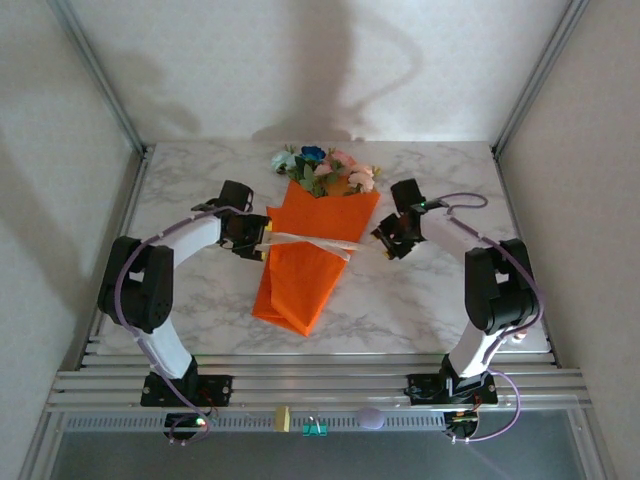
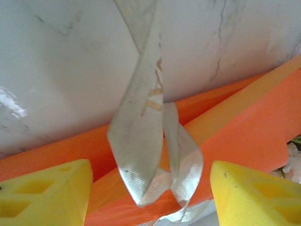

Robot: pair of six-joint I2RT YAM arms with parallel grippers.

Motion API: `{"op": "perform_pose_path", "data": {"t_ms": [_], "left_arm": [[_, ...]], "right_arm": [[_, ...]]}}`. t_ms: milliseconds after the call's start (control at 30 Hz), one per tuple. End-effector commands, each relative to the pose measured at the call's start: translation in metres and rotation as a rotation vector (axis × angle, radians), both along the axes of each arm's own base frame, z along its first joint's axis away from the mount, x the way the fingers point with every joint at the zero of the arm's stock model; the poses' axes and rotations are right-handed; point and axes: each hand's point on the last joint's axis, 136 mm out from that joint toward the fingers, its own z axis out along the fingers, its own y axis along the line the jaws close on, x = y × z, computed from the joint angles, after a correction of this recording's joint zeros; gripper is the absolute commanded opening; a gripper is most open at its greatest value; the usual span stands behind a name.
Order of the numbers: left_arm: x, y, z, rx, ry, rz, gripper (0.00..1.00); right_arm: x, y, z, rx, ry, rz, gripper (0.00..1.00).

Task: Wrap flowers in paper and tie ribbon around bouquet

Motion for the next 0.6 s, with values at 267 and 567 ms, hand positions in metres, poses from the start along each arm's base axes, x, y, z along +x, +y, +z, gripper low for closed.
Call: {"op": "perform_pose_path", "data": {"t_ms": [267,567], "left_arm": [[-0.007,0.013,-0.031,0.061,0.058,0.02,0.53],[0.002,0.013,-0.034,0.065,0.046,0.014,0.44]], "right_arm": [[0.018,0.062,-0.01,0.207,0.054,-0.13,0.43],[0.012,0.06,-0.018,0.167,0.113,-0.167,0.45]]}}
